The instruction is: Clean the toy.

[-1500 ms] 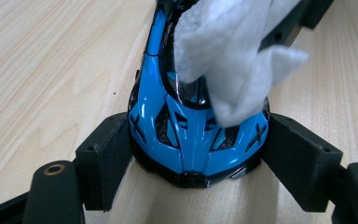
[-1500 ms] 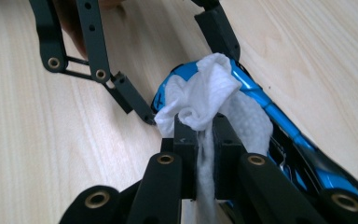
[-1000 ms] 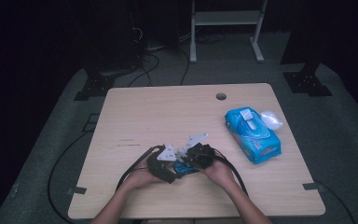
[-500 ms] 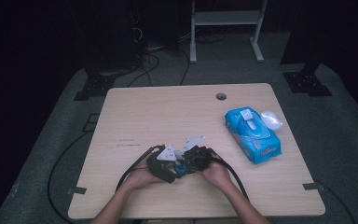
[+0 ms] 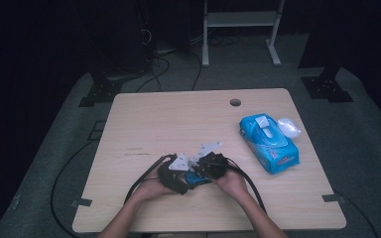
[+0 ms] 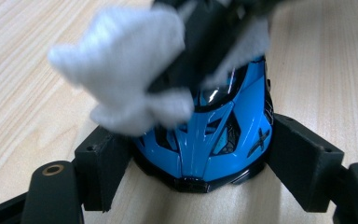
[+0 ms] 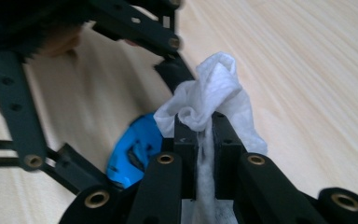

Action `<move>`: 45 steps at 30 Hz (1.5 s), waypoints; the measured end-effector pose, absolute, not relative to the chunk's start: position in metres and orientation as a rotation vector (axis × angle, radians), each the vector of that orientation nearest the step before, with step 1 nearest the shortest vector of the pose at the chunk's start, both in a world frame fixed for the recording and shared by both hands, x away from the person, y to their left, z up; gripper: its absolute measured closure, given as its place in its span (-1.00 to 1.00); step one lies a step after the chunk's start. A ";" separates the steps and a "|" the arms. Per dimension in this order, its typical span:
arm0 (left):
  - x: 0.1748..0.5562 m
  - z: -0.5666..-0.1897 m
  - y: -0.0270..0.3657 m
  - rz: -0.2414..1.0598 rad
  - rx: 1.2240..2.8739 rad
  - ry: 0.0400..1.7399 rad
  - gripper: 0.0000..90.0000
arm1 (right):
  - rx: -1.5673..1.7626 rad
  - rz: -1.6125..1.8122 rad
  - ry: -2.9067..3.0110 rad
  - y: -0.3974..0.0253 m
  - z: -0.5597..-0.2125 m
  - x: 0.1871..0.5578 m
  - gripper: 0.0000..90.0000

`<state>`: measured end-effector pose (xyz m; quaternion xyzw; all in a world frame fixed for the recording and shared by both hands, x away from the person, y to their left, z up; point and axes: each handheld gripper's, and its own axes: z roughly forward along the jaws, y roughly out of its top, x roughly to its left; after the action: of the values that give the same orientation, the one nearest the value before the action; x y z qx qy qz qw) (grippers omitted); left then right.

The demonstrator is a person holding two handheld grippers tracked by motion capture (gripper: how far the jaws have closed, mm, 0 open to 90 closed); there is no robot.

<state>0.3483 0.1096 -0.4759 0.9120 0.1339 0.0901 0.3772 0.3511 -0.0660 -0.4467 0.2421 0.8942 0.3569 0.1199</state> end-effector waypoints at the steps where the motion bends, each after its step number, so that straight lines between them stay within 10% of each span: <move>1: 0.348 -0.476 0.110 0.233 2.334 0.338 -0.45 | 0.692 1.038 2.612 -0.064 -0.447 0.350 0.84; 45: 0.348 -0.476 0.110 0.246 2.331 0.337 -0.44 | 0.885 1.170 2.711 -0.107 -0.439 0.373 0.83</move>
<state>0.3481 0.1099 -0.4759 0.9116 0.1317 0.0961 0.3773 0.3735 -0.1066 -0.4395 0.2869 0.8791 0.3795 0.0295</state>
